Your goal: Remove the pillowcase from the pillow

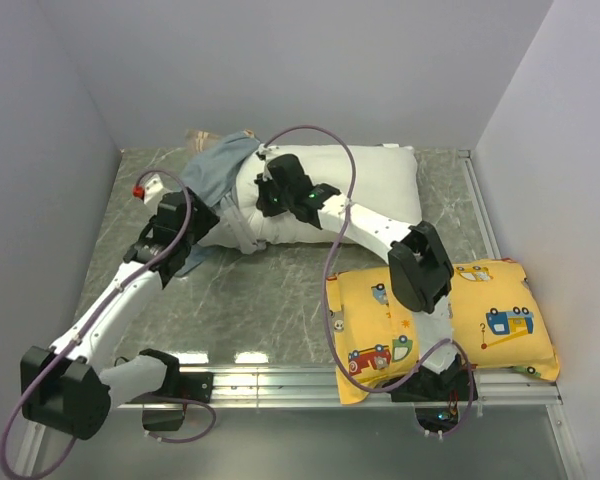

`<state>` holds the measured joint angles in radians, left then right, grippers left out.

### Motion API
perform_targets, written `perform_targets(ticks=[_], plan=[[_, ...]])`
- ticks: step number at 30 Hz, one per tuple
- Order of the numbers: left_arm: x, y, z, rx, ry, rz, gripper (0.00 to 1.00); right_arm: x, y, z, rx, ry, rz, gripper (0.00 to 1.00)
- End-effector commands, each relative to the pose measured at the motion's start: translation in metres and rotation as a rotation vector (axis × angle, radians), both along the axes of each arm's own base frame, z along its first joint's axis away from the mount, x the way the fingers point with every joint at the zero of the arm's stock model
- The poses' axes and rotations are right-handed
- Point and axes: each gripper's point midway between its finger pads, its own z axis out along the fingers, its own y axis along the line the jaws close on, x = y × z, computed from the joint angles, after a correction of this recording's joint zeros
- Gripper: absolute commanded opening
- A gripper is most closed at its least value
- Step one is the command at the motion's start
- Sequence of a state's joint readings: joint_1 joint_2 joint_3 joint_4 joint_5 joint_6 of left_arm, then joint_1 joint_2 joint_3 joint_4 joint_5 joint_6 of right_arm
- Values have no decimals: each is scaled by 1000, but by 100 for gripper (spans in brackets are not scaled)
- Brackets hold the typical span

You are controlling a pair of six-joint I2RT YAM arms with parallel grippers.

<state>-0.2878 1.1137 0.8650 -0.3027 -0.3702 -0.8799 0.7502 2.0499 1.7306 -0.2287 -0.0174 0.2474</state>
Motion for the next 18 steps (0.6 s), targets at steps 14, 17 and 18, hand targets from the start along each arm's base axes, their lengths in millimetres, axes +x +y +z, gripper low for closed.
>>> perform_targets(ticks=[14, 17, 18], plan=[[37, -72, -3, 59, 14, -19, 75, -10, -16, 40, 134, 6, -55, 0], [38, -65, -15, 101, 64, 36, 66, -7, -22, 40, 115, -7, -77, 0], [32, -58, -22, 127, 103, 54, 60, -6, -25, 41, 108, -13, -86, 0]])
